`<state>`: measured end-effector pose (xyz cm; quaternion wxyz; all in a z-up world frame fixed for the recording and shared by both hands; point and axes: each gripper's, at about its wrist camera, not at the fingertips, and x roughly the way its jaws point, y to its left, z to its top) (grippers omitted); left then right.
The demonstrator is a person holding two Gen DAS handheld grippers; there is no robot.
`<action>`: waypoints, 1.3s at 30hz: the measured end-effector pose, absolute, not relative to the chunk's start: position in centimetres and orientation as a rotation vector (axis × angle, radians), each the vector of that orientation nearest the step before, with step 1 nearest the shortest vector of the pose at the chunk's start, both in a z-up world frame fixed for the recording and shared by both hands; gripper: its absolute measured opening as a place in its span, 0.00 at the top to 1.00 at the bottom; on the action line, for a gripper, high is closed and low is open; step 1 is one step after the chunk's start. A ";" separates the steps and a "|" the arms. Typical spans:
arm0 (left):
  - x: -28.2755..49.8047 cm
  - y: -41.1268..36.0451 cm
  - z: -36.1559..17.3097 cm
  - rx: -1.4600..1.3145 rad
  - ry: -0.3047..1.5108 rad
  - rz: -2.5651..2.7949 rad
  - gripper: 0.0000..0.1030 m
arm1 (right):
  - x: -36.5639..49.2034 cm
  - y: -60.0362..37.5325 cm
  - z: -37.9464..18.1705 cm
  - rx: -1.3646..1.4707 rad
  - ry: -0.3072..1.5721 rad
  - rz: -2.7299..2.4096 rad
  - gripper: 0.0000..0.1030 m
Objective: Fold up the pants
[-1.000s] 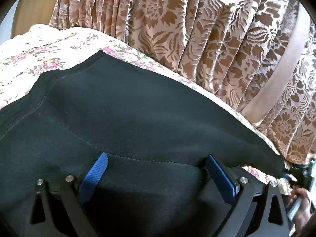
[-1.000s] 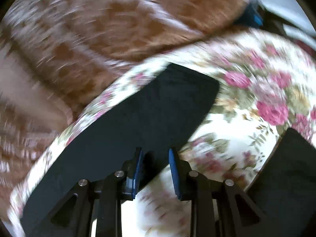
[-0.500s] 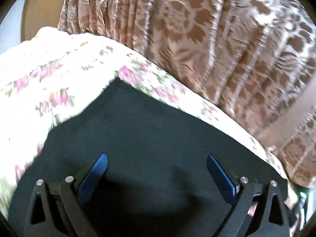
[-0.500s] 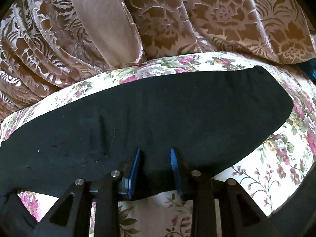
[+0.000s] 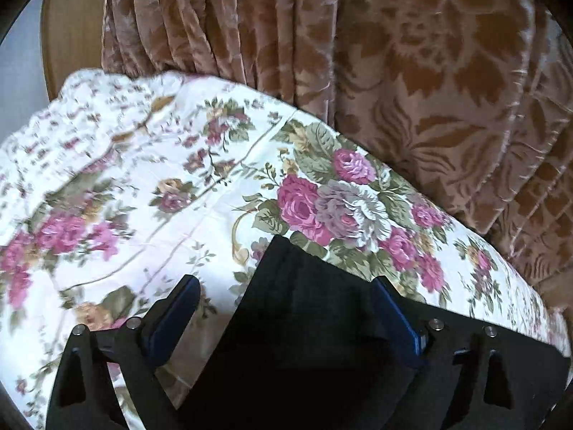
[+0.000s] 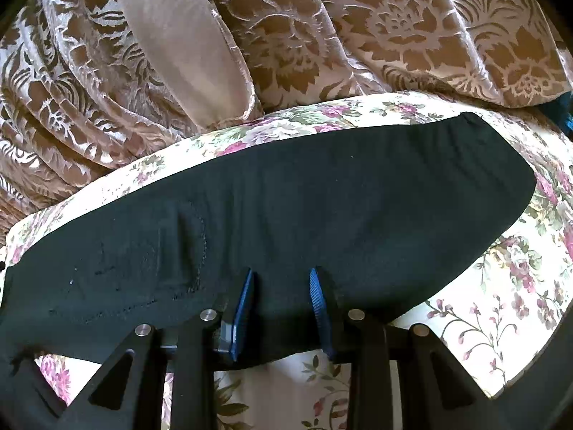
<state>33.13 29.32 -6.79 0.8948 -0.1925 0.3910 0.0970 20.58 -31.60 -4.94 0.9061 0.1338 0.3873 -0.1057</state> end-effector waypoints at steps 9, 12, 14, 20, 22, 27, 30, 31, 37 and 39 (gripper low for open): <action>34.0 26.9 -7.8 -0.294 0.838 0.184 0.80 | 20.6 -31.3 -4.9 0.266 0.790 -0.229 0.68; 32.9 26.1 -6.4 -0.304 0.817 0.151 0.86 | 20.6 -31.3 -5.0 0.262 0.790 -0.231 0.68; 31.5 25.8 -5.1 -0.337 0.764 0.136 0.87 | 20.5 -31.3 -5.0 0.266 0.789 -0.229 0.68; 26.0 25.2 -2.1 -0.451 0.656 0.054 0.88 | 20.6 -31.4 -4.9 0.271 0.788 -0.225 0.68; 23.3 25.2 -1.4 -0.490 0.616 0.020 0.88 | 20.6 -31.4 -4.9 0.271 0.789 -0.225 0.68; 15.7 25.8 -1.9 -0.617 0.563 -0.021 0.88 | 20.6 -31.4 -4.9 0.273 0.789 -0.225 0.68; 12.2 26.0 -3.6 -0.655 0.538 -0.021 0.88 | 20.6 -31.4 -4.9 0.275 0.790 -0.223 0.68; 11.0 25.8 -4.3 -0.661 0.540 -0.019 0.88 | 20.5 -31.4 -4.9 0.276 0.790 -0.223 0.68; 8.6 25.2 -8.9 -0.703 0.557 0.005 0.88 | 20.5 -31.4 -4.9 0.274 0.795 -0.225 0.68; 8.5 25.1 -9.3 -0.717 0.542 0.011 0.88 | 20.8 -31.1 -4.8 0.254 0.811 -0.235 0.68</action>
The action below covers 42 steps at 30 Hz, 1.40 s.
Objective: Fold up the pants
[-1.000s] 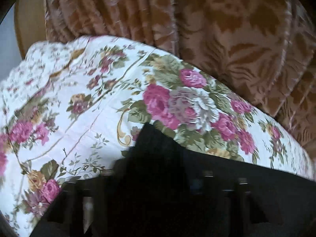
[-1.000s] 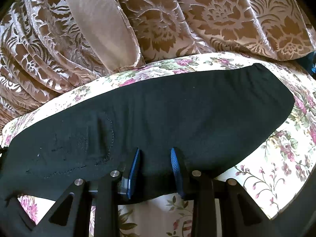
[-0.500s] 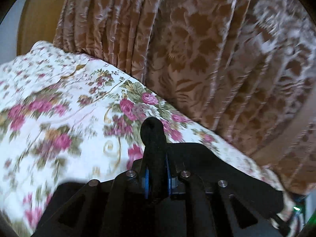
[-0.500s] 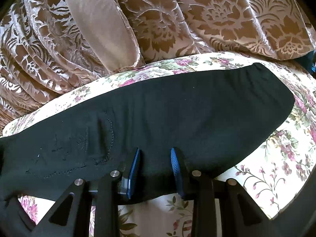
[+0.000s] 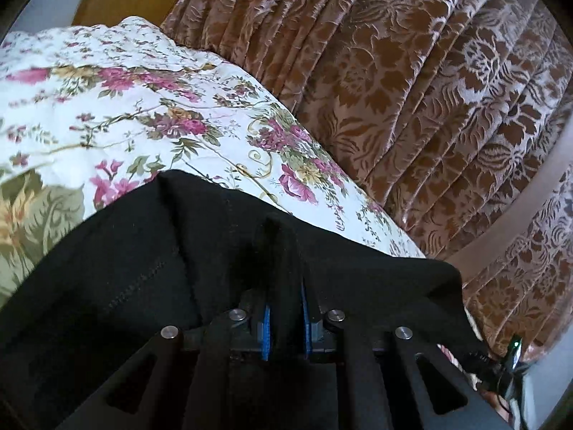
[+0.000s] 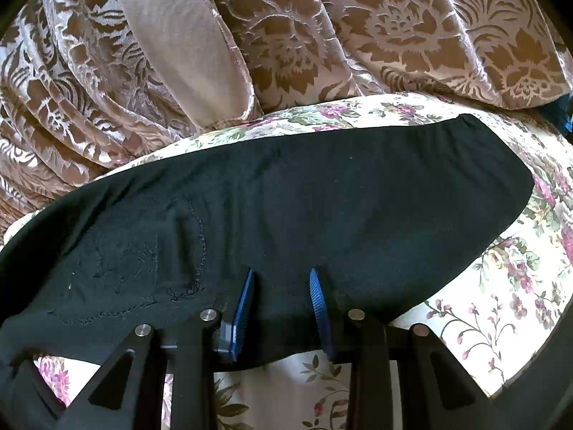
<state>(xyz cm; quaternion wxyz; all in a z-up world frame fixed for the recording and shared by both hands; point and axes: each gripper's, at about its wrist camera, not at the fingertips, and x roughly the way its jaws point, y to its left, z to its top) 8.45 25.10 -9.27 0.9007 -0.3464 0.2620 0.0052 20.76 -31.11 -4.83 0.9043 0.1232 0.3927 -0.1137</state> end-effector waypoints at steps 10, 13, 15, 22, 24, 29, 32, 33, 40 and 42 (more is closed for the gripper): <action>8.2 25.4 -9.7 -0.737 0.515 -0.016 0.87 | 23.8 -26.0 0.5 0.220 0.930 -0.131 0.67; 8.1 25.5 -9.8 -0.751 0.508 -0.025 0.87 | 25.4 -23.3 2.1 0.305 0.977 -0.006 0.59; 8.0 25.5 -9.9 -0.755 0.503 -0.030 0.87 | 26.9 -20.7 3.2 0.337 1.013 0.073 0.54; 7.8 25.8 -10.2 -0.782 0.486 -0.057 0.87 | 30.9 -17.1 2.7 0.611 1.132 0.039 0.54; 7.7 25.9 -10.4 -0.791 0.479 -0.065 0.87 | 31.6 -16.7 2.0 0.644 1.149 0.000 0.54; 7.7 26.0 -10.6 -0.804 0.474 -0.075 0.87 | 32.3 -16.9 -0.7 0.747 1.197 -0.064 0.54; 7.6 26.0 -10.7 -0.812 0.472 -0.082 0.87 | 31.6 -17.5 -2.6 0.797 1.209 -0.047 0.85; 7.6 26.0 -10.7 -0.815 0.470 -0.083 0.87 | 31.4 -17.7 -2.9 0.808 1.210 -0.033 0.89; 6.0 27.6 -8.5 -0.876 0.416 -0.087 0.87 | 26.5 -18.8 0.3 0.818 1.034 0.160 0.92; 4.4 27.9 -6.7 -0.856 0.352 -0.107 0.87 | 24.1 -19.2 2.0 0.808 0.973 0.247 0.92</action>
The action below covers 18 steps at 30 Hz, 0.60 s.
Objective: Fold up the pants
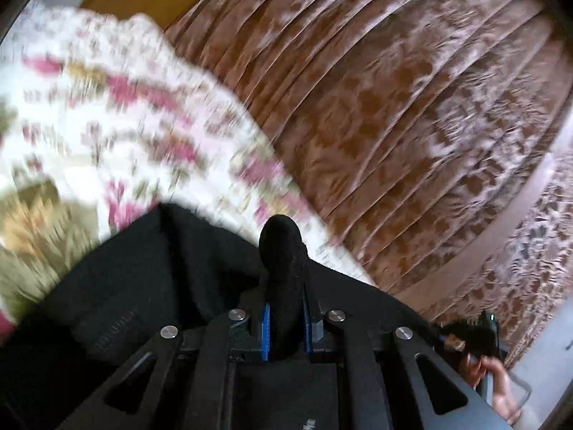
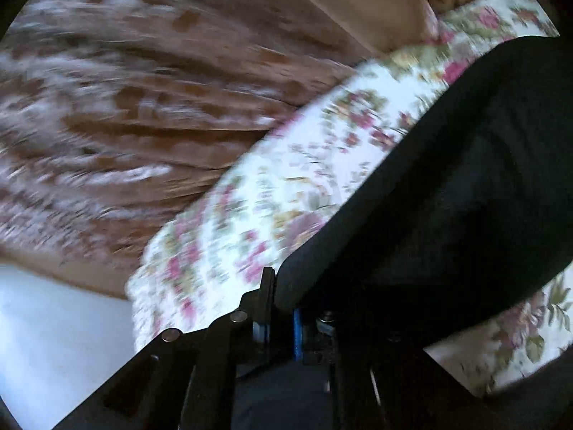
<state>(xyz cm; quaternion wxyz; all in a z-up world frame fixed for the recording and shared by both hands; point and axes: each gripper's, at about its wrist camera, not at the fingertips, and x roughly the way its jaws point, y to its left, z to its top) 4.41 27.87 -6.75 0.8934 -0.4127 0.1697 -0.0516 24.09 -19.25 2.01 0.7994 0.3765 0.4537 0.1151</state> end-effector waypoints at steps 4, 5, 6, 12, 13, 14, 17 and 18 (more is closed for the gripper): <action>1.5 28.5 -4.3 -0.788 0.270 -0.130 0.87 | 18.8 -20.3 3.7 0.838 0.879 0.385 0.92; 0.8 28.8 -3.9 -0.783 0.256 -0.132 0.87 | 17.0 -20.5 3.9 0.841 0.855 0.417 0.92; 0.1 29.2 -3.8 -0.789 0.246 -0.133 0.87 | 15.4 -20.4 4.1 0.830 0.834 0.437 0.92; -2.4 31.3 -5.1 -0.847 0.283 -0.087 0.87 | 6.5 -18.4 3.3 0.733 0.731 0.513 0.92; -2.8 31.6 -5.7 -0.860 0.298 -0.074 0.87 | 5.4 -18.0 2.7 0.731 0.722 0.516 0.92; -3.1 31.9 -6.3 -0.884 0.308 -0.063 0.87 | 3.9 -17.4 1.8 0.732 0.723 0.518 0.92; -4.0 32.9 -8.5 -0.985 0.341 -0.044 0.87 | 1.9 -16.2 -0.5 0.667 0.737 0.508 0.92; -4.4 33.0 -9.1 -1.005 0.348 -0.042 0.87 | 1.5 -15.8 -1.2 0.633 0.752 0.499 0.92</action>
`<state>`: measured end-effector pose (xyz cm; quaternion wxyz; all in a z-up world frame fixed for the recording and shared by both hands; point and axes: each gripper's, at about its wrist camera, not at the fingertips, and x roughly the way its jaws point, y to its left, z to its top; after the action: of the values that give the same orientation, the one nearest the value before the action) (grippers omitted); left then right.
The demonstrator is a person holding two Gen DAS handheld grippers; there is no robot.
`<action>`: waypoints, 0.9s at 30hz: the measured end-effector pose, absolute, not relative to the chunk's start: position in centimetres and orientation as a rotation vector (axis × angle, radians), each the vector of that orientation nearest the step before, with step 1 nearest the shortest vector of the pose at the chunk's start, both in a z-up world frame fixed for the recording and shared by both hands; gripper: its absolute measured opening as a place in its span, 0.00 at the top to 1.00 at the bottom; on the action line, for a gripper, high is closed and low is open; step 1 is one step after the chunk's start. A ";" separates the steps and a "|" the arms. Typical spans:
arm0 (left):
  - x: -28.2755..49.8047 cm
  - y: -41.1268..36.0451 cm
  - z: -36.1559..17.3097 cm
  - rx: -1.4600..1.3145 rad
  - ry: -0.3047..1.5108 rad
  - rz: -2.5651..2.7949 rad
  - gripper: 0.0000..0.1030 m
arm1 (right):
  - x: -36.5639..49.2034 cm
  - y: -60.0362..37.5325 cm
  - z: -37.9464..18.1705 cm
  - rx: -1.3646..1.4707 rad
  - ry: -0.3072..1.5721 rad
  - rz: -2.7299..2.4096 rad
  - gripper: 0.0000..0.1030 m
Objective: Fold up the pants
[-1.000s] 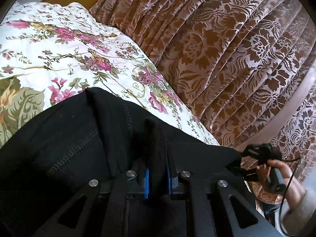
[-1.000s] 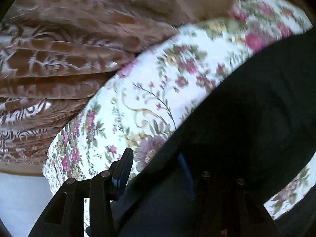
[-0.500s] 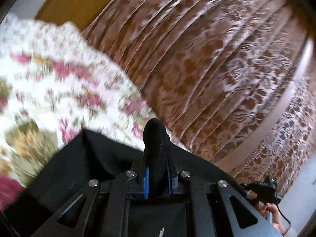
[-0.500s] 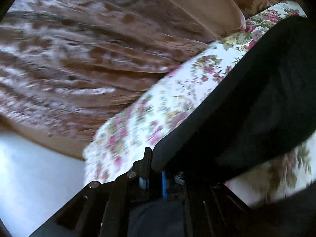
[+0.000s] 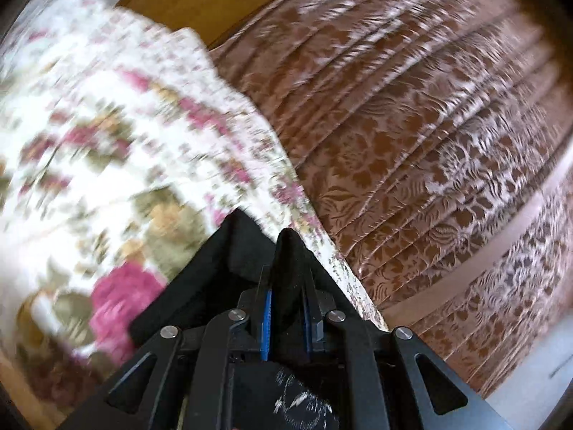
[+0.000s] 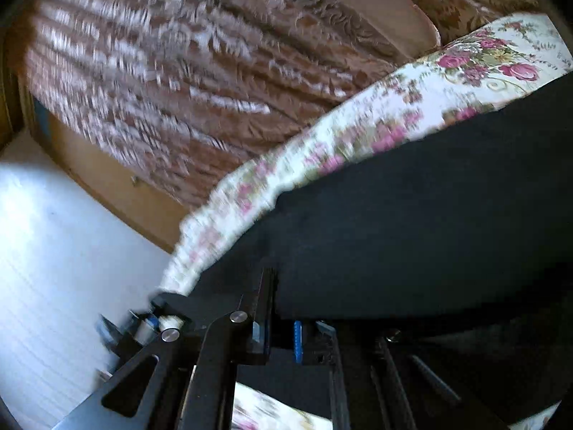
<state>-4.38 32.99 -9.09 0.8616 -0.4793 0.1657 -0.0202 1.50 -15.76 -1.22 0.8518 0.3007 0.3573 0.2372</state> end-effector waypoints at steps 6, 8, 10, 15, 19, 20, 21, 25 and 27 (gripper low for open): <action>-6.2 32.6 -10.1 -1.043 0.374 -0.041 0.46 | 1.1 -15.5 -4.9 0.547 0.800 0.467 0.92; -6.9 33.0 -10.5 -1.116 0.380 -0.070 0.34 | 0.8 -15.3 -4.9 0.507 0.780 0.466 0.92; -7.7 33.0 -10.7 -1.173 0.383 -0.094 0.32 | 0.5 -15.3 -4.9 0.490 0.779 0.467 0.92; -8.4 32.2 -10.5 -1.231 0.429 -0.186 0.27 | 0.4 -15.5 -4.7 0.492 0.786 0.484 0.80; -7.3 31.1 -11.0 -1.253 0.496 -0.190 0.28 | 0.0 -16.3 -4.3 0.485 0.787 0.452 0.76; -7.0 30.9 -11.0 -1.251 0.506 -0.186 0.29 | 0.0 -16.7 -4.3 0.500 0.789 0.443 0.76; -6.4 30.7 -11.0 -1.241 0.517 -0.188 0.38 | 0.1 -17.2 -4.3 0.524 0.790 0.437 0.76; -4.4 30.4 -10.1 -1.135 0.569 -0.124 0.89 | 0.7 -19.1 -4.8 0.645 0.793 0.393 0.81; -3.9 30.6 -9.1 -1.106 0.559 -0.118 0.92 | 1.6 -20.5 -4.7 0.690 0.785 0.351 0.92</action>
<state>-3.92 30.56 -9.07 0.8124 -0.5180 0.2619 -0.0554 1.58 -20.53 -4.66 0.8518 0.3279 0.3731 0.1666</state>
